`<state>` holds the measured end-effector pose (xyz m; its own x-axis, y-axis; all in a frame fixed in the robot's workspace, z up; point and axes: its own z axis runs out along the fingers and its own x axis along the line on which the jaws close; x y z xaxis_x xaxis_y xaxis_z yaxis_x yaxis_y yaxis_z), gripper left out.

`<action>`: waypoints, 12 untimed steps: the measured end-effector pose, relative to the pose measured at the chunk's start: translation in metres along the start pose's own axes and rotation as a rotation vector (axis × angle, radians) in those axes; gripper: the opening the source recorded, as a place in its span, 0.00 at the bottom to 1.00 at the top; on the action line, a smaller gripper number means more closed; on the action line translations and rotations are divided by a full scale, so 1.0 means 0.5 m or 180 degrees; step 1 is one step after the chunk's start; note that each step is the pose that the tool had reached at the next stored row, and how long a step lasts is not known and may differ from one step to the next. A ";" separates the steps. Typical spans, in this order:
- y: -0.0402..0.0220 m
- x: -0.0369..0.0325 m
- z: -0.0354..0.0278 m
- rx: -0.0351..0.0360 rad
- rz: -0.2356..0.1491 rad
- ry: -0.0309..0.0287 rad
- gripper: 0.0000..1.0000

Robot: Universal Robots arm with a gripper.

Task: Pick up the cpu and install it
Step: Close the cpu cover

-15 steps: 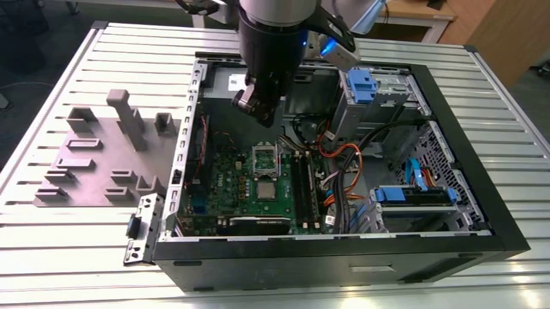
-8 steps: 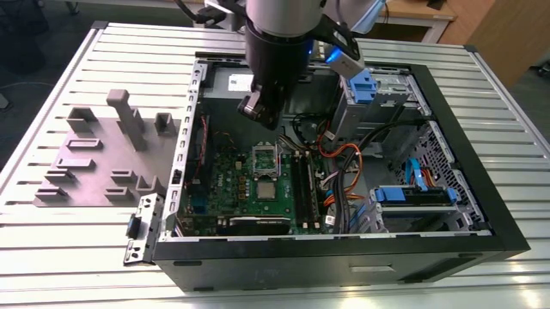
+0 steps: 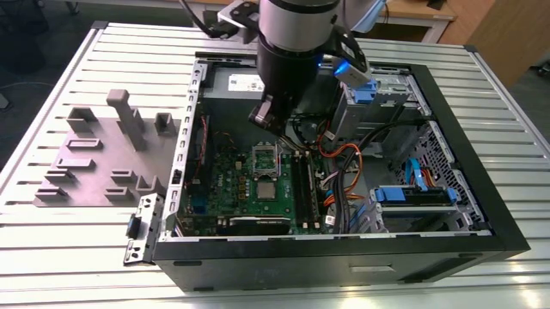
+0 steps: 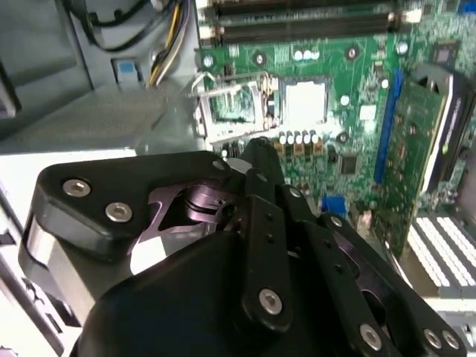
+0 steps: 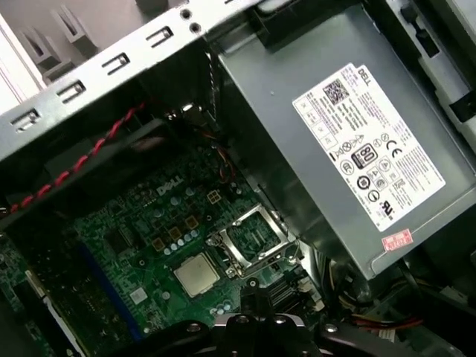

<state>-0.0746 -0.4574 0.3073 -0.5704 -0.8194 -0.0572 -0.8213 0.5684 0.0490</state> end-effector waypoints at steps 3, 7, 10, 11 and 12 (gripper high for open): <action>-0.018 -0.012 0.011 0.0000 -0.0001 0.0000 0.11; -0.039 -0.025 0.024 0.0000 -0.0001 0.0000 0.11; -0.041 -0.026 0.029 -0.0005 0.0000 -0.0008 0.11; -0.041 -0.026 0.030 -0.0027 -0.0001 -0.0039 0.11; -0.042 -0.026 0.031 -0.0062 -0.0001 -0.0089 0.11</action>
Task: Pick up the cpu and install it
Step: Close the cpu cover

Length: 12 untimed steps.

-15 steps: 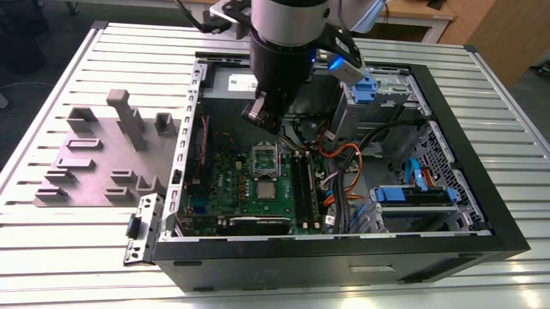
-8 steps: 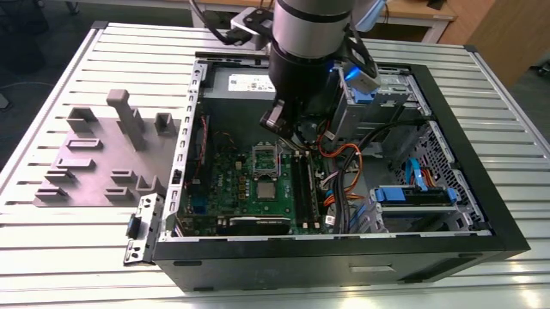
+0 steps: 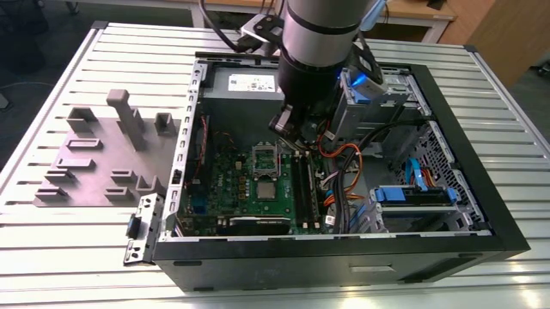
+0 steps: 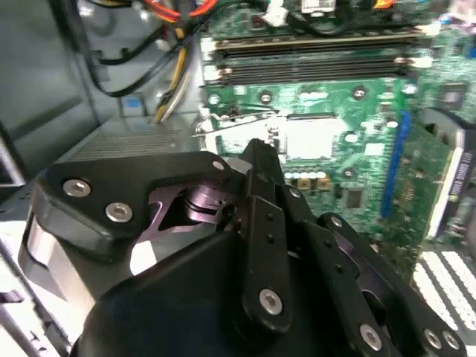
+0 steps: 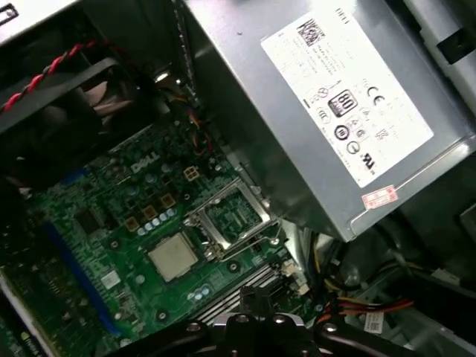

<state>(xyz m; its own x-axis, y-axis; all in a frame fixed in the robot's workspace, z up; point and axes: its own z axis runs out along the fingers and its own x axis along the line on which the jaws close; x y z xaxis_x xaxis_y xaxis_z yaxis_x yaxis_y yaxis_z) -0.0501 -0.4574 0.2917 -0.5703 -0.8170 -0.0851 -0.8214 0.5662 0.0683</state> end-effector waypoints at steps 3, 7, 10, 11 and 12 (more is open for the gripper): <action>-0.002 0.000 0.004 -0.0059 -0.0001 -0.0085 0.11; -0.009 0.001 0.017 -0.0061 -0.0017 -0.0085 0.11; -0.010 0.002 0.024 -0.0074 -0.0146 -0.0074 0.11; -0.010 0.002 0.026 -0.0079 -0.0195 -0.0070 0.11; -0.010 0.002 0.028 -0.0084 -0.0245 -0.0066 0.11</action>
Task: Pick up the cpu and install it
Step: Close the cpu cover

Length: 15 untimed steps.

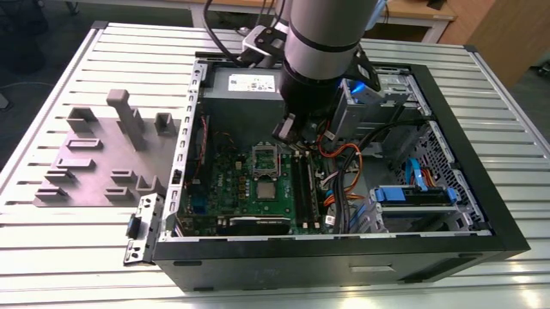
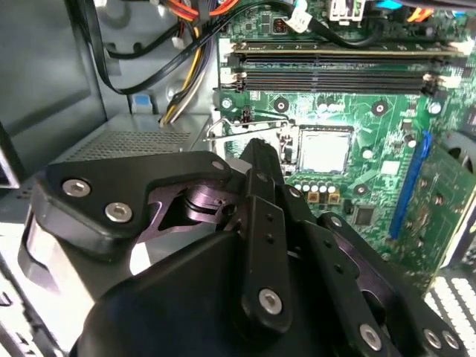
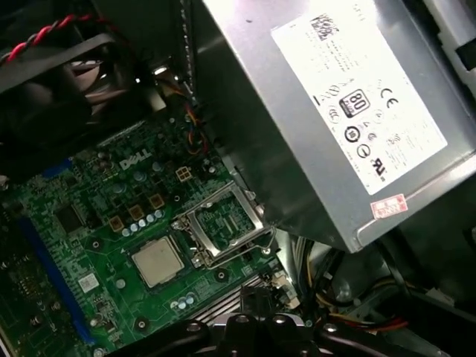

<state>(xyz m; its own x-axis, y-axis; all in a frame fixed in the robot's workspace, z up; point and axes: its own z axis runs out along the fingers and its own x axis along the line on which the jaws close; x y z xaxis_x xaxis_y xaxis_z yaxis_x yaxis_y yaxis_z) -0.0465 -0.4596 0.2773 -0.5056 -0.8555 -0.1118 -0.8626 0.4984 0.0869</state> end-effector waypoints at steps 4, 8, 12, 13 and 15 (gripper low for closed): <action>-0.010 -0.005 0.007 -0.0009 -0.0080 0.0007 0.11; -0.014 -0.007 0.011 -0.0010 -0.0087 0.0009 0.11; -0.015 -0.007 0.011 -0.0010 -0.0088 0.0008 0.11; -0.015 -0.007 0.011 -0.0010 -0.0087 0.0008 0.11; -0.015 -0.007 0.011 -0.0010 -0.0088 0.0008 0.11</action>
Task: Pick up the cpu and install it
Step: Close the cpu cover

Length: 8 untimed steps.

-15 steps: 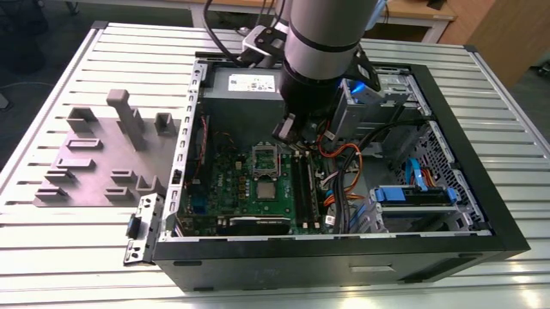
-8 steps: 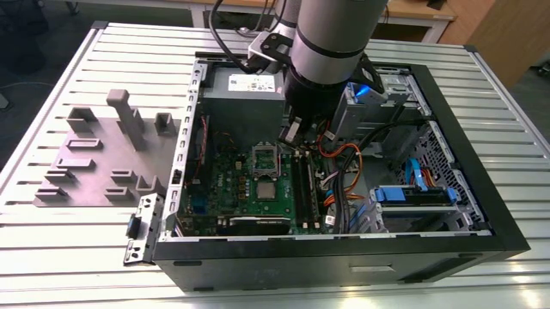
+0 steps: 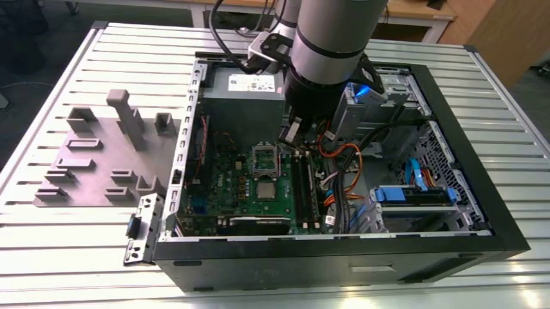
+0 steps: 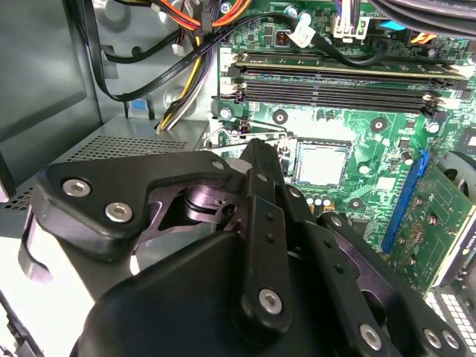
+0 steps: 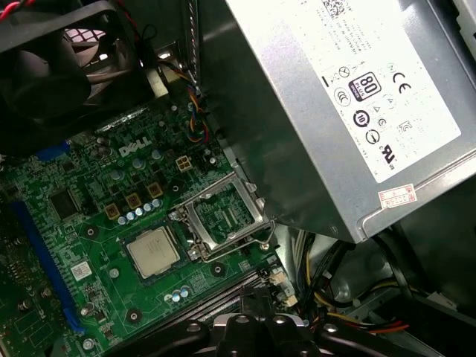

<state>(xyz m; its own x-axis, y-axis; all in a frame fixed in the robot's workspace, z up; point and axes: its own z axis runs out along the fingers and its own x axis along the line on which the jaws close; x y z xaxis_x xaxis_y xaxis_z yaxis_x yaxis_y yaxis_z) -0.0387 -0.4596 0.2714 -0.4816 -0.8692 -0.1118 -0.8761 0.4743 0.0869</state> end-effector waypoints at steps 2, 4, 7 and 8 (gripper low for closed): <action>0.000 0.000 0.000 0.0000 0.0000 0.0000 0.11; 0.000 0.000 0.000 0.0000 0.0000 0.0000 0.11; 0.000 0.000 0.000 0.0000 -0.0003 0.0000 0.11; 0.000 0.000 0.001 -0.0002 -0.0021 0.0001 0.11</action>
<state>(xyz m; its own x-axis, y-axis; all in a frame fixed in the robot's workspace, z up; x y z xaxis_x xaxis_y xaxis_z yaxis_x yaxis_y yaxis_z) -0.0387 -0.4595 0.2710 -0.4759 -0.8723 -0.1120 -0.8792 0.4685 0.0869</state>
